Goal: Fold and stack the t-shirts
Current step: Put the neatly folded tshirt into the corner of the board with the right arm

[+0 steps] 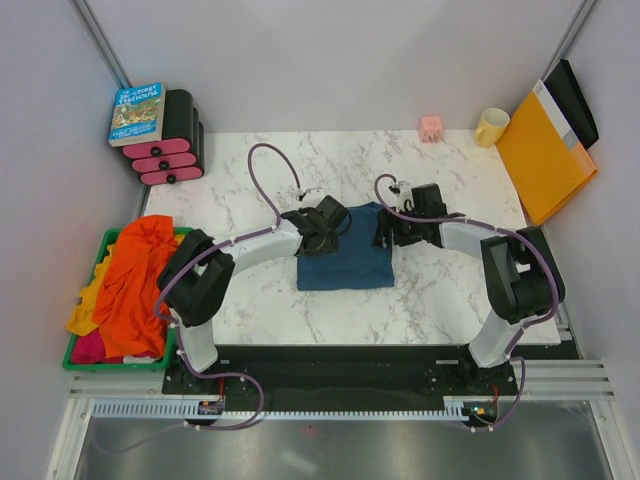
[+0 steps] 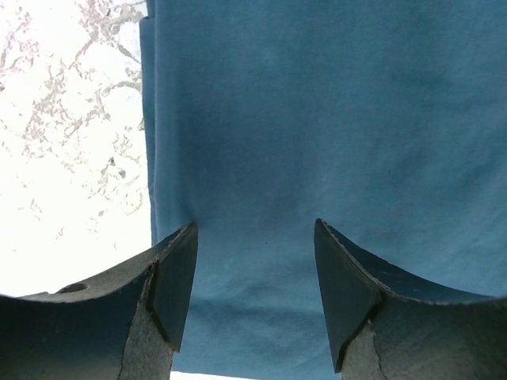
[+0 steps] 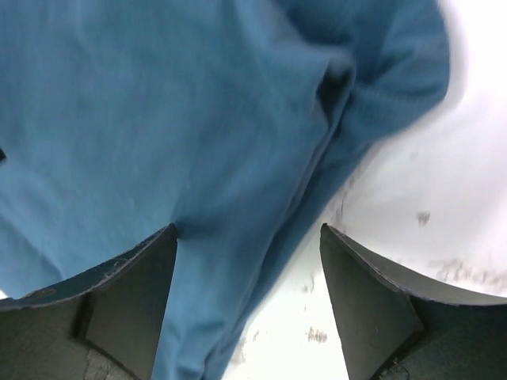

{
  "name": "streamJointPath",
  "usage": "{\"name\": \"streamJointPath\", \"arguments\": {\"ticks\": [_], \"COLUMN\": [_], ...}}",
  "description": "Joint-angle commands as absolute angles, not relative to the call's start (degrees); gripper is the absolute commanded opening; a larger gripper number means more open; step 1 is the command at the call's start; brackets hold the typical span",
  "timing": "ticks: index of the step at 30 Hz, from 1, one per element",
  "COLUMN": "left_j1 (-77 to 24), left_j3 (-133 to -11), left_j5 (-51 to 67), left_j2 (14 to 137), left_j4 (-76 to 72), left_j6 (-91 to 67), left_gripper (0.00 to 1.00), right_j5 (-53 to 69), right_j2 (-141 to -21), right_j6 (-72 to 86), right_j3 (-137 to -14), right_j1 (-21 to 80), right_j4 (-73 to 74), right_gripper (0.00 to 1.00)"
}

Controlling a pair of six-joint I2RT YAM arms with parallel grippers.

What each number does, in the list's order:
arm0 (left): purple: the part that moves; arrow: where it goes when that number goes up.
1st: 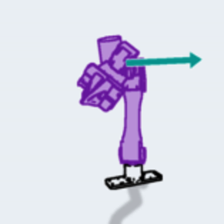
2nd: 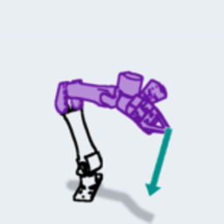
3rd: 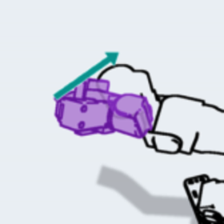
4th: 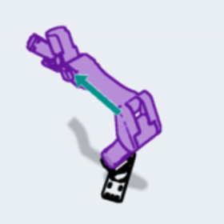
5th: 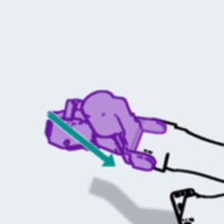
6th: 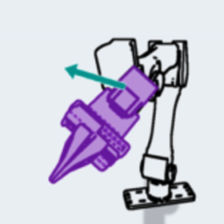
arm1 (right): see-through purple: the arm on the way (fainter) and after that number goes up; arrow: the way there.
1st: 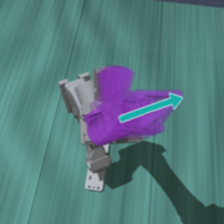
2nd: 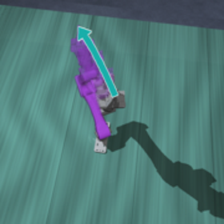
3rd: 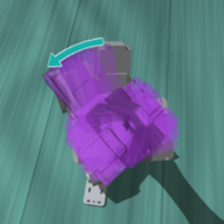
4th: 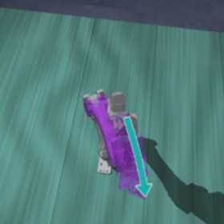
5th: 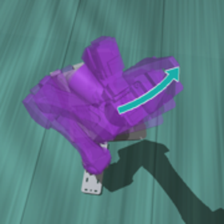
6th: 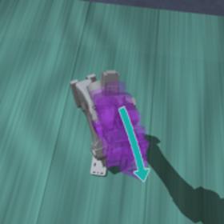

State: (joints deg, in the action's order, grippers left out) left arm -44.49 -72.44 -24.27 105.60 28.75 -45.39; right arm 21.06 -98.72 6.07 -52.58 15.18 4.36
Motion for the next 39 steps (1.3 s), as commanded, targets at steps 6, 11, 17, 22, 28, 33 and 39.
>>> {"name": "streamJointPath", "arguments": {"ticks": [6, 11, 17, 22, 28, 33, 39], "left_j1": [-44.3, -44.2, -44.2, -44.2, -44.2, -44.4, -44.6], "left_j3": [-74.4, -74.5, -73.6, -73.1, -73.4, -72.9, -71.4], "left_j5": [-24.4, -24.7, -24.3, -23.6, -23.5, -23.4, -23.6], "left_j2": [102.7, 102.1, 102.3, 102.4, 102.2, 102.0, 101.4], "left_j4": [26.8, 26.8, 26.7, 26.7, 26.8, 26.8, 26.9], "left_j6": [-42.6, -42.5, -44.0, -44.8, -45.3, -45.8, -46.4], "left_gripper": [0.67, 0.67, 0.67, 0.66, 0.65, 0.65, 0.64], "right_j5": [21.5, 22.8, 24.3, 27.3, 26.8, 25.3, 21.4], "right_j2": [-105.7, -105.5, -102.8, -101.6, -105.3, -105.9, -108.7], "right_j6": [9.7, 10.7, 12.0, 14.2, 12.0, 11.7, 11.3], "right_j3": [-55.6, -53.2, -52.3, -51.7, -54.3, -54.5, -56.3], "right_j1": [15.2, 15.2, 15.1, 15.3, 15.2, 15.2, 14.9], "right_j4": [5.8, 9.0, 12.3, 14.0, 19.8, 20.2, 21.4], "right_gripper": [0.78, 0.72, 0.69, 0.70, 0.62, 0.47, 0.21]}}
